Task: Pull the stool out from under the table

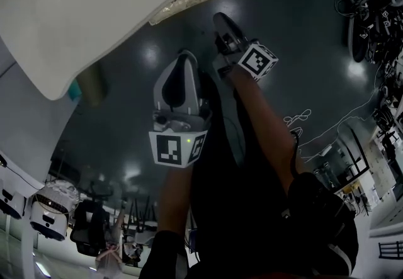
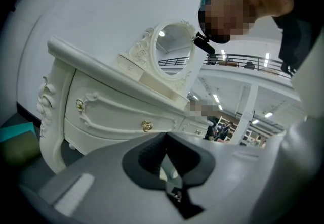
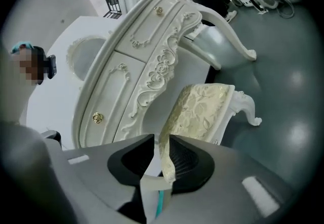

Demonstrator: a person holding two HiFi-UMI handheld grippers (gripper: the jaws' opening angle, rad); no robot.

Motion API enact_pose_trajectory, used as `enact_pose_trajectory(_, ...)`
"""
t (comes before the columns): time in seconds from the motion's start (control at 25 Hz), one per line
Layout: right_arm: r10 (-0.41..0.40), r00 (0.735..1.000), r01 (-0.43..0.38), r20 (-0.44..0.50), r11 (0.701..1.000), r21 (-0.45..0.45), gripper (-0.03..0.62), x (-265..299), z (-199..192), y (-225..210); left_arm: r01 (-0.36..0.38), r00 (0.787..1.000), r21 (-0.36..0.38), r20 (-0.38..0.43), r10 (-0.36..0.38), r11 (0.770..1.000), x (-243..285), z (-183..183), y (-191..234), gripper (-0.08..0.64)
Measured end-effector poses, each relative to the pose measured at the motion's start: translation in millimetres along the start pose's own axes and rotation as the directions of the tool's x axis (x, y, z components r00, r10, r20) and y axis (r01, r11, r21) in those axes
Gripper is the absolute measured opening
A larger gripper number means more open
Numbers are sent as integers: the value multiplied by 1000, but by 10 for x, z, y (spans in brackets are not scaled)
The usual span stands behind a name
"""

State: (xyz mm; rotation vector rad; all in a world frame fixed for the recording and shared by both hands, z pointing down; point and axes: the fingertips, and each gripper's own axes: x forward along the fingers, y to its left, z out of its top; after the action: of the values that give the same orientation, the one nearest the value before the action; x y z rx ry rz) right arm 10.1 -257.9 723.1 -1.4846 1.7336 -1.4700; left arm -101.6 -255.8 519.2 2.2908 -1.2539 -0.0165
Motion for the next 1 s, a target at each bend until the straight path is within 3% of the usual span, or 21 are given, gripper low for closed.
enact_pose_trajectory(0.56, 41, 999, -43, 14, 986, 163, 307, 372, -321, -653, 52, 999, 15, 3, -52, 999, 102, -201, 186, 9)
enact_pose_trajectory(1.0, 40, 999, -46, 28, 972, 232, 403, 673, -452, -1052, 55, 998, 25, 26, -56, 998, 116, -330, 280, 9)
